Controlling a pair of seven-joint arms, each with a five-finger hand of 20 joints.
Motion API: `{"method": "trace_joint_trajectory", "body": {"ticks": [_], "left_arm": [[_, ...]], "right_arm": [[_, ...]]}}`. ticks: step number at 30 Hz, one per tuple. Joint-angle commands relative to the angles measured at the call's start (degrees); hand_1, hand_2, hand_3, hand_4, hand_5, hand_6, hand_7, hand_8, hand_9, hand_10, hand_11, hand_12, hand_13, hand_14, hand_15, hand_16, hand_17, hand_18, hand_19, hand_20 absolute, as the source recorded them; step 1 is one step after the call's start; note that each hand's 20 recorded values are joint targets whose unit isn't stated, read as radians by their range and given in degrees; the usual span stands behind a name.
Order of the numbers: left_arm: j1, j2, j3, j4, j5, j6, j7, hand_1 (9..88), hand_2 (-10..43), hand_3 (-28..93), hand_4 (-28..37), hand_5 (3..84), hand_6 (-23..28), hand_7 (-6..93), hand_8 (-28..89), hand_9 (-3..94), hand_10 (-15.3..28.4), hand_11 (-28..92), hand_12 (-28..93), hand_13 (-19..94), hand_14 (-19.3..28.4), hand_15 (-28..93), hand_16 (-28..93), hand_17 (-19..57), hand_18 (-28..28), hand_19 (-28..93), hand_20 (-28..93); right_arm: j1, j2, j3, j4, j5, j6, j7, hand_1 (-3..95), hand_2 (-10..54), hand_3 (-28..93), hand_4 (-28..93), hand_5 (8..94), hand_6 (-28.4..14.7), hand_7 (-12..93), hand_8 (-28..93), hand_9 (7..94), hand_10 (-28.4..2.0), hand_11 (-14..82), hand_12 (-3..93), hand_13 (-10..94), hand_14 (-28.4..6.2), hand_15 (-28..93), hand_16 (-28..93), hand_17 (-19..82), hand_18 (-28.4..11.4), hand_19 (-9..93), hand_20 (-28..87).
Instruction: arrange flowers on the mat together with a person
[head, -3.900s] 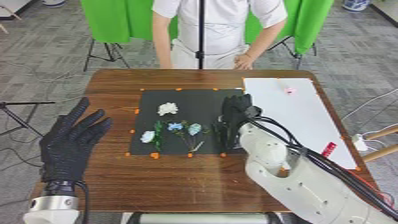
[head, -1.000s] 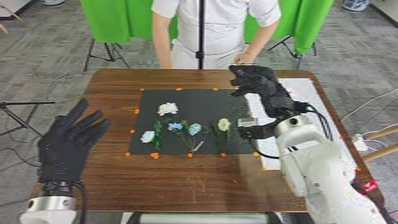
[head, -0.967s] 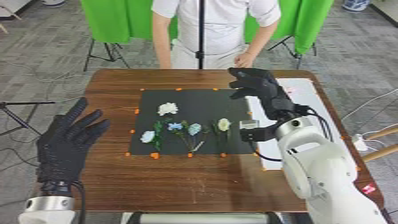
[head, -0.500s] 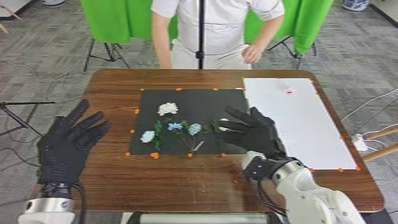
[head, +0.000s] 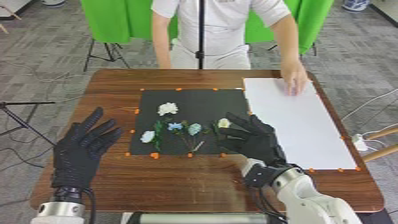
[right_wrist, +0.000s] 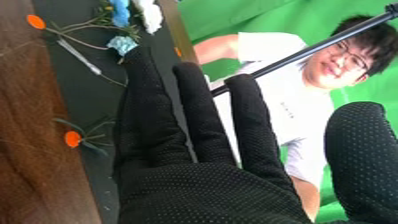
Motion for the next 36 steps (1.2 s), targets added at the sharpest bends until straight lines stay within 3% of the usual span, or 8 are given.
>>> {"method": "trace_joint_trajectory", "body": {"ticks": [1,4,8,11,14,22,30,36], "left_arm": [[1.15,0.64,0.37,0.16,-0.44,1.02,0.16,18.7,10.3,74,-28.3,35.3,10.4,5.9,-7,36.3,21.7,21,10,29,28.4,49,-11,-5.6,26.9,59,8],[1.01,0.88,0.69,0.37,-0.6,0.63,0.4,18.7,10.3,74,-28.3,35.3,10.4,5.8,-7,36.3,21.7,21,10,29,28.4,48,-10,-5.6,26.7,58,7],[0.96,0.41,0.33,0.46,-0.22,-0.27,-0.54,18.5,10.2,74,-28.3,35.2,10.3,6.0,-7,34.9,21.1,19,10,25,25.9,37,-9,-7.2,25.3,50,4],[1.49,0.58,0.3,0.28,0.0,0.06,-0.6,18.3,10.2,75,-28.3,34.3,9.7,6.0,-8,33.3,20.3,18,9,22,23.7,29,-6,-9.4,24.1,44,3],[1.79,1.05,0.63,0.3,-0.43,0.68,0.24,18.3,10.2,74,-28.3,34.0,9.5,5.8,-8,32.5,19.7,17,9,22,22.8,25,-4,-10.4,23.0,41,4],[1.98,0.7,0.03,0.3,-0.05,-0.16,-0.88,18.4,10.1,75,-28.3,32.2,8.3,5.8,-8,27.7,16.7,12,9,23,24.4,29,-3,-9.1,24.8,45,6],[2.13,0.16,-0.93,0.05,0.49,-0.62,-1.95,18.9,10.2,74,-28.3,33.2,9.1,5.9,-8,33.0,20.4,18,10,25,27.2,40,-6,-6.8,26.0,55,8],[2.02,0.66,-0.64,0.13,0.06,-0.13,-1.27,19.2,10.2,74,-28.3,33.7,9.4,5.7,-7,33.3,20.6,18,10,26,27.4,41,-7,-6.4,26.3,57,9]], "right_arm": [[-0.59,1.02,-0.37,-0.52,-6.64,2.75,-3.08,9.9,16.2,82,-28,40.6,1.0,10,-12,48.6,-18.3,9.7,11.4,43,-22.2,32,13,4,-19.4,48,15],[-0.73,1.23,-0.36,-0.36,-7.95,2.36,-4.17,10.9,15.4,83,-28,40.3,1.3,10,-12,48.5,-18.0,9.6,11.4,43,-22.1,31,13,4,-19.3,47,14],[-0.91,1.1,-0.02,0.01,-8.75,1.27,-5.59,11.0,14.3,83,-28,39.8,1.6,11,-13,46.2,-16.5,7.5,11.1,37,-21.5,17,16,4,-18.2,37,13],[-1.28,1.62,-0.3,-0.02,-11.49,1.36,-7.43,10.9,13.3,83,-28,39.4,1.9,11,-13,44.6,-15.2,5.9,10.9,34,-20.8,9,21,3,-17.4,32,12],[-1.35,2.07,-0.65,0.17,-11.84,1.99,-9.83,11.1,12.3,83,-28,39.4,2.1,11,-13,44.4,-14.3,5.4,10.8,32,-19.7,8,21,3,-16.7,29,12],[-0.56,2.91,-1.19,0.48,-13.29,2.83,-12.21,11.5,11.6,85,-28,39.6,2.4,11,-13,44.7,-13.6,5.3,10.8,34,-19.8,8,22,4,-17.1,28,13],[-0.81,3.07,-1.3,0.27,-11.66,3.35,-11.98,12.8,11.0,85,-28,39.2,2.7,12,-13,45.0,-13.3,5.5,11.2,38,-21.1,11,23,4,-18.1,32,15],[-0.61,3.13,-1.41,0.47,-11.19,3.42,-12.03,13.3,11.1,86,-28,39.2,2.7,12,-14,45.5,-13.7,6.1,11.4,39,-21.0,13,22,4,-18.3,34,16]]}}
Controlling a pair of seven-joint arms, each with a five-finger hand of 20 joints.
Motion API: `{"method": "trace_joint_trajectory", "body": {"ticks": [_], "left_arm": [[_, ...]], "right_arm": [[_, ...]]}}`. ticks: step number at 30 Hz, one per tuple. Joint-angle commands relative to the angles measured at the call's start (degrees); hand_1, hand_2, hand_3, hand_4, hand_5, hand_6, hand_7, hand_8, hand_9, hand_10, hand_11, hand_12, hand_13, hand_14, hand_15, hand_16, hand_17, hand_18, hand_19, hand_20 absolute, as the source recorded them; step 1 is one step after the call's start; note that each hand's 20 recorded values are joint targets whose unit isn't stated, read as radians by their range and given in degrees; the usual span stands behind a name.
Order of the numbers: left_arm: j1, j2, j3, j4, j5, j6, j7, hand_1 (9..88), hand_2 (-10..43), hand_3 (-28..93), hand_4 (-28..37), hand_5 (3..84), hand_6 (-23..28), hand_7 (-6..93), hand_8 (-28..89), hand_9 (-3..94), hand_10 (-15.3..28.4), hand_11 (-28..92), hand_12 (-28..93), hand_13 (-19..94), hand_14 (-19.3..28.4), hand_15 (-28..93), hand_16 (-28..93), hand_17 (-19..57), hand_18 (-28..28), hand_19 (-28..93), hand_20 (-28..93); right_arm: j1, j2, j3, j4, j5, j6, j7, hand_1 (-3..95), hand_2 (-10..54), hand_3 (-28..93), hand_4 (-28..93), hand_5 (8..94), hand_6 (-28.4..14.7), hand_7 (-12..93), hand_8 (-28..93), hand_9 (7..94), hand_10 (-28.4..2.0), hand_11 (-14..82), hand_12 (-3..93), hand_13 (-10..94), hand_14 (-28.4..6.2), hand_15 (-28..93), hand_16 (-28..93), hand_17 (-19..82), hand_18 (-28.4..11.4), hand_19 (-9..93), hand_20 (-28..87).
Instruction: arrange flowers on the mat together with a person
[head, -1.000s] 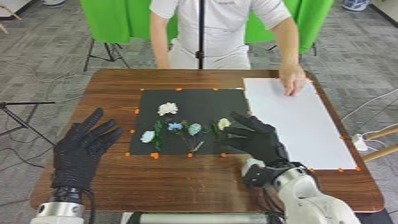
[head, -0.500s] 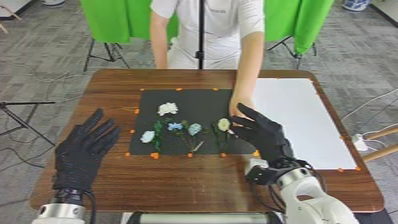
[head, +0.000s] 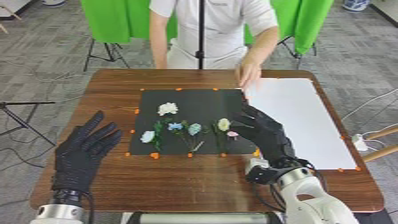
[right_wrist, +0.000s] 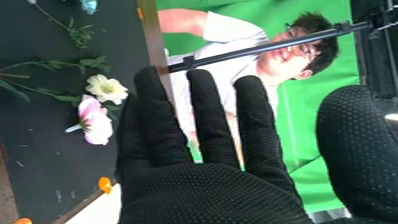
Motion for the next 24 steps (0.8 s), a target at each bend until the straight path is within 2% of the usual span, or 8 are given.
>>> {"method": "trace_joint_trajectory", "body": {"ticks": [1,4,5,8,12,17,23,24], "left_arm": [[0.67,0.16,0.28,0.18,-0.15,0.21,0.04,19.3,10.2,74,-28.3,33.8,9.4,5.6,-7,33.1,20.3,18,10,26,27.3,41,-8,-6.3,26.3,56,8],[0.58,0.07,0.35,0.24,-0.09,0.02,-0.16,19.4,10.2,75,-28.3,33.7,9.3,5.6,-8,31.5,19.3,16,9,26,26.8,39,-9,-5.8,26.3,55,7],[0.72,0.31,0.52,0.18,-0.2,0.32,0.31,19.5,10.2,75,-28.3,33.6,9.3,5.6,-8,31.2,19.2,16,9,27,26.7,38,-9,-5.8,26.3,55,6],[0.67,-0.41,0.02,0.04,0.13,-0.14,-0.65,19.6,10.3,75,-28.3,33.6,9.3,5.7,-8,31.1,19.0,15,9,27,26.6,37,-8,-5.7,26.2,55,6],[0.45,-0.43,-0.05,-0.03,0.18,0.0,-0.34,19.6,10.3,75,-28.3,33.6,9.3,5.8,-8,31.6,19.2,16,9,27,26.6,37,-8,-5.7,26.2,55,5],[0.26,-0.77,-0.15,-0.14,0.43,-0.37,-1.12,19.6,10.3,75,-28.3,33.8,9.5,5.8,-8,32.7,20.0,17,9,27,27.2,39,-7,-5.6,26.4,57,5],[0.67,-0.54,-0.06,-0.15,0.16,0.09,-0.65,19.6,10.3,75,-28.3,33.9,9.6,5.6,-8,32.9,20.2,17,9,27,27.5,40,-7,-5.4,26.5,58,5],[0.84,-0.31,0.09,-0.16,-0.02,0.36,-0.18,19.7,10.3,75,-28.3,33.9,9.6,5.6,-8,32.8,20.1,17,9,27,27.5,40,-8,-5.4,26.6,58,5]], "right_arm": [[-0.27,0.29,-0.33,0.01,0.84,0.79,-0.72,13.3,11.2,86,-28,39.2,2.7,12,-14,45.5,-13.8,6.2,11.3,39,-21.0,13,22,4,-18.3,34,16],[-0.45,0.32,-0.28,-0.17,0.96,0.91,-0.56,13.4,11.4,85,-28,39.3,2.6,12,-14,45.6,-13.8,6.2,11.2,39,-21.0,14,21,4,-18.3,34,15],[-0.25,0.38,-0.34,-0.07,1.29,0.84,-0.64,13.3,11.5,85,-28,39.3,2.6,12,-14,45.5,-13.8,6.2,11.2,39,-21.1,14,21,4,-18.3,34,15],[-0.48,0.1,-0.46,-0.27,1.28,1.07,-0.42,13.2,12.0,85,-28,39.3,2.6,12,-14,45.7,-14.0,6.3,11.2,39,-21.2,14,21,4,-18.3,35,15],[-0.13,-0.18,-0.79,-0.13,2.0,1.32,-0.59,13.0,12.2,85,-28,39.5,2.4,12,-14,45.9,-14.1,6.3,11.2,39,-21.4,14,20,4,-18.3,35,15],[0.02,-0.22,-0.89,-0.14,2.25,1.83,-0.27,12.9,12.4,85,-28,39.7,2.3,12,-14,46.1,-14.1,6.4,11.1,39,-21.4,15,20,4,-18.4,35,15],[0.05,-0.2,-0.96,-0.1,2.49,1.84,-0.31,12.8,12.6,86,-28,39.9,2.3,12,-14,46.4,-14.2,6.6,11.1,39,-21.3,15,20,4,-18.4,36,15],[0.32,-0.2,-1.09,0.02,2.64,1.84,-0.35,12.8,12.6,86,-28,39.9,2.3,12,-14,46.4,-14.2,6.7,11.1,39,-21.3,15,20,4,-18.4,36,15]]}}
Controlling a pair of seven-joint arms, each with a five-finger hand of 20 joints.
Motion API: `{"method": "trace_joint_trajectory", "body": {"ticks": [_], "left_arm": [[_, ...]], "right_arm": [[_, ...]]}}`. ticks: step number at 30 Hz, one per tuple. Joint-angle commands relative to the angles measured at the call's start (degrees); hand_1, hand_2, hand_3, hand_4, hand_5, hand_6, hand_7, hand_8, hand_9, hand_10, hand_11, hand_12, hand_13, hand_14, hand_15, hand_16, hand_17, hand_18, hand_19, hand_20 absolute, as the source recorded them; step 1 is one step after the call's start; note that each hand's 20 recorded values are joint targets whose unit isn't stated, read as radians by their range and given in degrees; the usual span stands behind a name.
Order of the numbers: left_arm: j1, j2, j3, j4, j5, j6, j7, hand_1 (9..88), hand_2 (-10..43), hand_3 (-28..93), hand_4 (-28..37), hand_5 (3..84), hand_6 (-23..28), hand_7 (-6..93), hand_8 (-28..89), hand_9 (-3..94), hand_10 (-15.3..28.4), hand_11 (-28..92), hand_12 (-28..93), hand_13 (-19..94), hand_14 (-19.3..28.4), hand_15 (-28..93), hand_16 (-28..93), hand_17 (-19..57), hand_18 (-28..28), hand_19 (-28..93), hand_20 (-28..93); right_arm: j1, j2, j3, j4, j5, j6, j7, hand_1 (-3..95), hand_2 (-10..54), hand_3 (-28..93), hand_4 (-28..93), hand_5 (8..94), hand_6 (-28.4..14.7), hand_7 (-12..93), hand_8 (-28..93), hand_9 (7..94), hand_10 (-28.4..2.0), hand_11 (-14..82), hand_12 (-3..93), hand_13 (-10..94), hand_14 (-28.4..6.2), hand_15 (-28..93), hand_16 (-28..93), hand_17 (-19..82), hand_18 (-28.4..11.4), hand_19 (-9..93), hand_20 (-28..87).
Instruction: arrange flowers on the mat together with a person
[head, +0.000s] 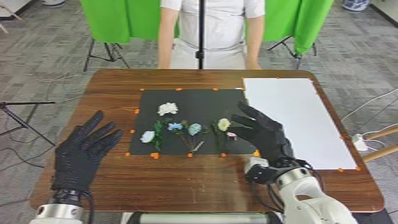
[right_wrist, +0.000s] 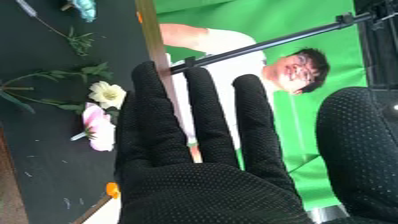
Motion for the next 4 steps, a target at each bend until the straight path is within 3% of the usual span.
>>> {"method": "trace_joint_trajectory", "body": {"ticks": [1,4], "left_arm": [[0.8,-0.21,0.13,-0.07,-0.05,0.35,-0.25,19.7,10.3,75,-28.3,33.8,9.5,5.6,-8,32.6,20.0,17,9,27,27.5,40,-8,-5.4,26.6,58,5],[0.67,-0.12,0.23,0.01,-0.03,0.29,0.02,19.8,10.2,75,-28.3,33.7,9.4,5.7,-8,32.3,19.9,17,9,27,27.4,40,-8,-5.4,26.6,58,5]], "right_arm": [[-0.08,-0.29,-0.28,-0.07,0.4,0.65,-0.27,12.9,12.6,85,-28,39.9,2.3,12,-14,46.4,-14.2,6.7,11.1,40,-21.3,15,19,4,-18.4,36,15],[0.1,-0.32,-0.43,0.03,0.37,0.77,-0.32,12.9,12.7,86,-28,40.0,2.3,12,-14,46.5,-14.3,6.7,11.1,40,-21.3,16,19,4,-18.4,36,15]]}}
